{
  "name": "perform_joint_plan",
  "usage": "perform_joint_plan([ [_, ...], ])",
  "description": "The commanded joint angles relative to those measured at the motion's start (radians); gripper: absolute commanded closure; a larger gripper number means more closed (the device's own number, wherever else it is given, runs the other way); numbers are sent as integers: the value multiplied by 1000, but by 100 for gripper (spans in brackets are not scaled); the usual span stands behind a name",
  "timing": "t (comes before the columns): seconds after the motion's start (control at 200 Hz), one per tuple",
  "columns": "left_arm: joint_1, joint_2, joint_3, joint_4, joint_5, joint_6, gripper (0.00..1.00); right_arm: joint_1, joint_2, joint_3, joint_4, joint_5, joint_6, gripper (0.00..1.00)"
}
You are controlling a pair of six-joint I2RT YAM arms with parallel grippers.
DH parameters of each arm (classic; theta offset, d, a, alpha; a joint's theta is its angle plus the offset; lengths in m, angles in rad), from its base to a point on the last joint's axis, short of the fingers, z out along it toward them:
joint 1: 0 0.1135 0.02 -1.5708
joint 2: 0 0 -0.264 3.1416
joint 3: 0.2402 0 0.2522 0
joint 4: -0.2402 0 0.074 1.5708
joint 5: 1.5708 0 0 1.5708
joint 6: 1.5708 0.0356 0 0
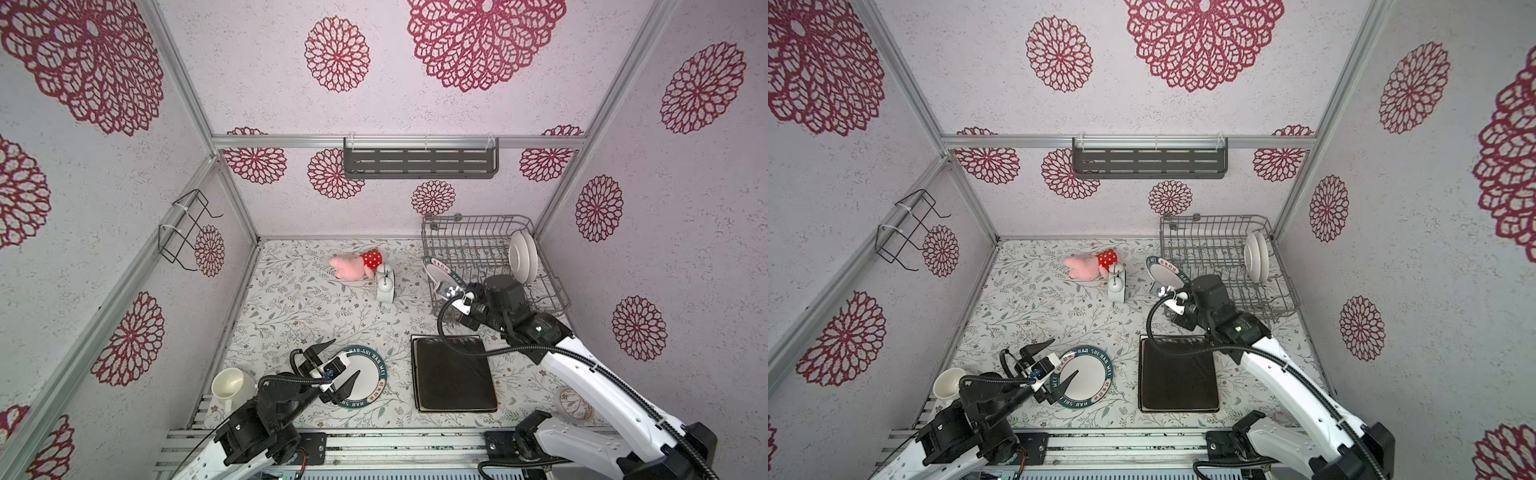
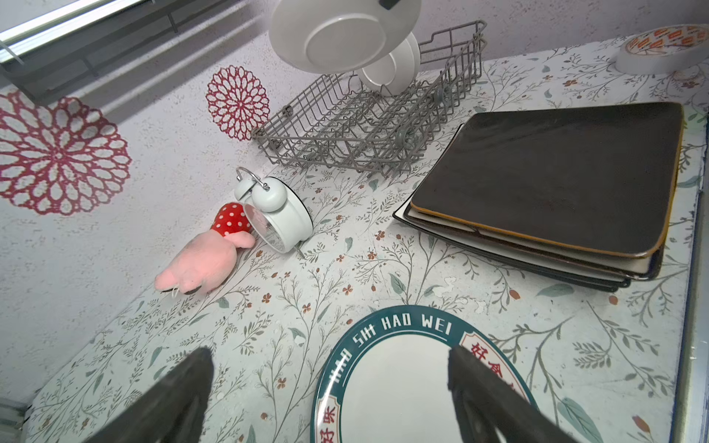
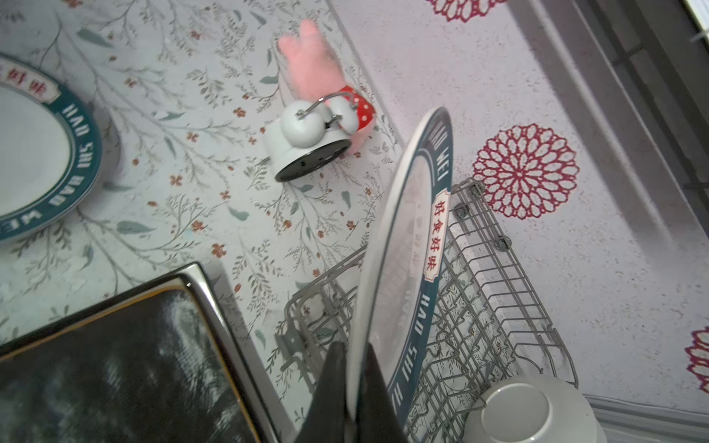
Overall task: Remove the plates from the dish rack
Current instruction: 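Lift the plate out of the rack and carry it toward the stack, then lower the held plate onto the green-rimmed stack near the left gripper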
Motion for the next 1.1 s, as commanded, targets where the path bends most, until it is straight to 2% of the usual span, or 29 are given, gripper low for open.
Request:
perform_joint_plan([
  [0.0, 21, 25, -3, -6, -8, 16, 3, 134, -95, -62, 128, 153, -124, 100],
  [0.235, 75, 52, 0, -6, -8, 18, 3, 477, -116, -213, 138, 466, -197, 100],
  [0.35, 104, 53, 3, -4, -11, 16, 3, 591, -80, -273, 194, 513, -198, 100],
  [0.515, 128, 46, 5, 1, -13, 13, 3, 661, 6, -327, 255, 519, -198, 100],
  [0.775, 130, 25, 4, 3, -12, 11, 3, 737, 167, -406, 558, 642, -282, 100],
  [1.091, 131, -20, 2, -2, -1, 14, 3, 796, 409, -392, 836, 660, -316, 100],
])
